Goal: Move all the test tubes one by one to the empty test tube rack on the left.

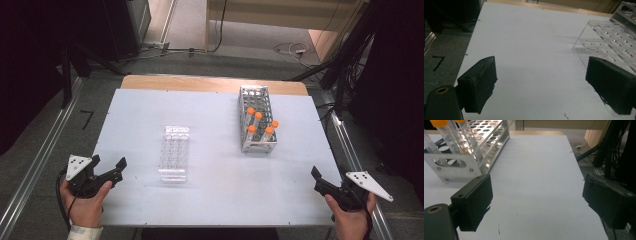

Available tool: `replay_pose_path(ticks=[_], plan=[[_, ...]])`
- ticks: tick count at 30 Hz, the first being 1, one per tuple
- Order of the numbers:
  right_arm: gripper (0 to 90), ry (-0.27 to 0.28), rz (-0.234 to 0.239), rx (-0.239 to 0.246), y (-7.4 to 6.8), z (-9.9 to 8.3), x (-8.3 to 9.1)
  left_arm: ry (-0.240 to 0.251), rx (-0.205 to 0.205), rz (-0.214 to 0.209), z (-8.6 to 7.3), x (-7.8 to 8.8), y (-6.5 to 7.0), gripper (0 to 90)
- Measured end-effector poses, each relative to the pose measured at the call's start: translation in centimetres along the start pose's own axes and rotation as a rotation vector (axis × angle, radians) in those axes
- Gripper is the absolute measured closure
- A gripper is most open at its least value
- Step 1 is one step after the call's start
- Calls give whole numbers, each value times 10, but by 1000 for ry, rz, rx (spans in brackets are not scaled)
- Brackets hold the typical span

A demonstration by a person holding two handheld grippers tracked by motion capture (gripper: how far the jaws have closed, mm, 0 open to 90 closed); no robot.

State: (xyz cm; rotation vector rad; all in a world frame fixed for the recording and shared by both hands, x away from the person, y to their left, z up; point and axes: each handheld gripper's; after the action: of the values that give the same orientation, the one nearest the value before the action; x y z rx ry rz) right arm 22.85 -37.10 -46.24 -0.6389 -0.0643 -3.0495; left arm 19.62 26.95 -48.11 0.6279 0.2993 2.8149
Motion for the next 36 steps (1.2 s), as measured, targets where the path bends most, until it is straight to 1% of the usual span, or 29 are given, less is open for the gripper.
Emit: replay_pose_path(ticks=[2,3,5,7,11,19,25,26,27,28,33,35,36], plan=[[83,-8,-6,18,-3,0,-2,-18,-3,-1,-2,-3,-1,101],[83,-8,-6,18,-3,0,-2,-25,-2,-3,-3,-5,-1,101],[83,-29,-1,33,-6,-1,-7,-34,-1,-5,-3,-5,-2,101],[84,-37,5,35,-8,-2,-8,-28,5,-8,-4,-5,-1,101],[86,-34,11,46,-11,-2,-6,-27,4,-10,-3,-5,1,101],[96,-34,23,35,-13,-1,-7,-28,0,-9,-4,-7,2,101],[108,-29,38,42,-18,1,-10,-30,3,-8,-5,-7,1,101],[109,-26,47,47,-21,3,-11,-30,4,-9,-5,-7,1,102],[109,-26,47,47,-21,3,-11,-30,4,-7,-5,-7,1,102],[110,-25,56,52,-25,4,-13,-30,4,-8,-5,-7,1,103],[118,-26,78,61,-34,8,-19,-32,2,-13,-5,-8,2,103],[119,-28,82,58,-36,9,-20,-32,0,-11,-5,-8,2,103],[123,-28,93,54,-39,11,-23,-31,2,-11,-5,-8,2,103]])
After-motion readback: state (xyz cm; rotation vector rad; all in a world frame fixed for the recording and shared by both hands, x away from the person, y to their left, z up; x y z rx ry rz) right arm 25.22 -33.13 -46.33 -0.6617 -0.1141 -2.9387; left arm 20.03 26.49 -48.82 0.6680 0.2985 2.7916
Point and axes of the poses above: each handheld gripper's, and its own axes: x roughly backward along the jaws, z roughly out of its top, y roughly to its right, and after that the axes turned 8 degrees about -z, right-handed
